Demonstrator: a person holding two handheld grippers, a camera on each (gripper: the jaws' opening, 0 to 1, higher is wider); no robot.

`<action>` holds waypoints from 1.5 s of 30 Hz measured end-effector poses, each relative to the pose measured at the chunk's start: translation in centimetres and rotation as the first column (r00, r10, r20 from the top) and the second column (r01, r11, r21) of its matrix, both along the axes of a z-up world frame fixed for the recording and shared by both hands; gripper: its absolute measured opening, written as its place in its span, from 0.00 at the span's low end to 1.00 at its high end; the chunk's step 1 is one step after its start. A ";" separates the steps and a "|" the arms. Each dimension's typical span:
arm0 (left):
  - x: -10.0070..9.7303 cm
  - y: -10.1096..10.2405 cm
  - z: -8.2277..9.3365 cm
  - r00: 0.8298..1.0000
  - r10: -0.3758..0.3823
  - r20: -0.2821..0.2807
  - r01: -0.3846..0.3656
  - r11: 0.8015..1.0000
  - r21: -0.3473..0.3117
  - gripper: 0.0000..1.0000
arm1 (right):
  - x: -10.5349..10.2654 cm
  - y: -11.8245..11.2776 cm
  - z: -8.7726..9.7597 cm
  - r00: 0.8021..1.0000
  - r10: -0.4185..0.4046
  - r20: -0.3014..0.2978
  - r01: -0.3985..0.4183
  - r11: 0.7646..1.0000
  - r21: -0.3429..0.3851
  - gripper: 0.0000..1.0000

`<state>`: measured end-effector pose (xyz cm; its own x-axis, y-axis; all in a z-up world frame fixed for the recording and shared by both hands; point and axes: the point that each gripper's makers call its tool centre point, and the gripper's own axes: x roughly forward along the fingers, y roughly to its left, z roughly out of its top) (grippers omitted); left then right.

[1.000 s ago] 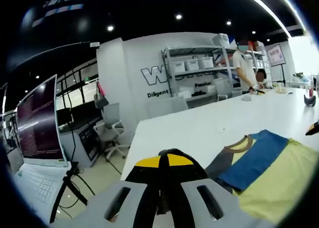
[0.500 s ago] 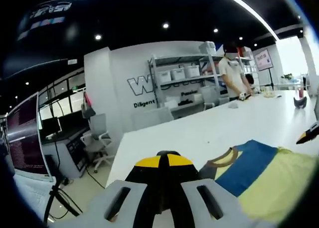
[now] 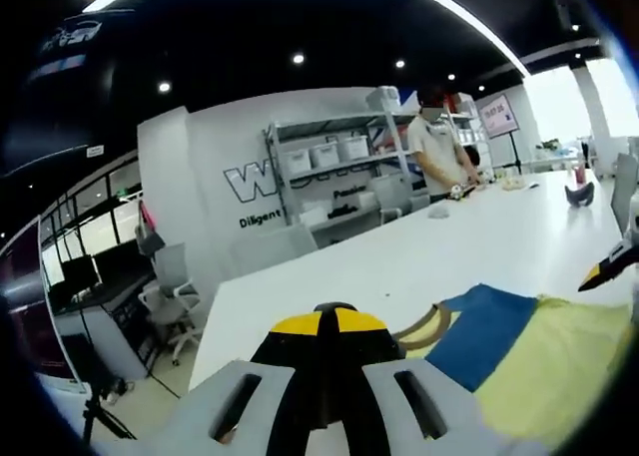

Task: Fold the garment on the visible template until the final outline fits inside the template.

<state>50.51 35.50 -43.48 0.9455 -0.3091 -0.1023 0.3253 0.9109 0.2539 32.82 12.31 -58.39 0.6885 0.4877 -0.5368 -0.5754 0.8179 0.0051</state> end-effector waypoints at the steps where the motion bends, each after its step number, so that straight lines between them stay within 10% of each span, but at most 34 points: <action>1: 0.0 -0.1 0.0 1.000 -0.004 -0.001 0.004 1.000 0.000 0.00 | 0.0 0.0 0.0 1.000 0.001 0.000 -0.001 1.000 0.000 0.99; 20: 0.2 -12.2 -3.1 0.962 -0.247 -0.120 0.259 0.960 0.106 0.00 | 0.0 -0.4 -0.1 1.000 -0.013 0.001 0.013 1.000 -0.008 0.99; 27: 0.0 -14.6 -5.5 0.948 -0.259 -0.186 0.290 0.943 0.161 0.00 | 0.2 -1.3 -0.4 1.000 -0.031 0.004 0.031 0.999 -0.034 0.99; 37: -0.3 -18.4 -10.8 0.901 -0.327 -0.286 0.406 0.867 0.288 0.00 | 0.2 -1.6 -0.8 0.999 -0.041 -0.009 0.041 0.998 -0.048 0.99; 45: -0.3 -19.7 -12.9 0.887 -0.329 -0.323 0.422 0.861 0.283 0.00 | -0.1 -1.4 -1.2 1.000 -0.023 -0.019 0.022 0.998 -0.058 0.99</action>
<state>50.20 15.79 -56.40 0.6896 -0.5375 -0.4853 0.7202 0.5792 0.3819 32.68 10.92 -59.56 0.6879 0.4399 -0.5774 -0.5569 0.8300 -0.0311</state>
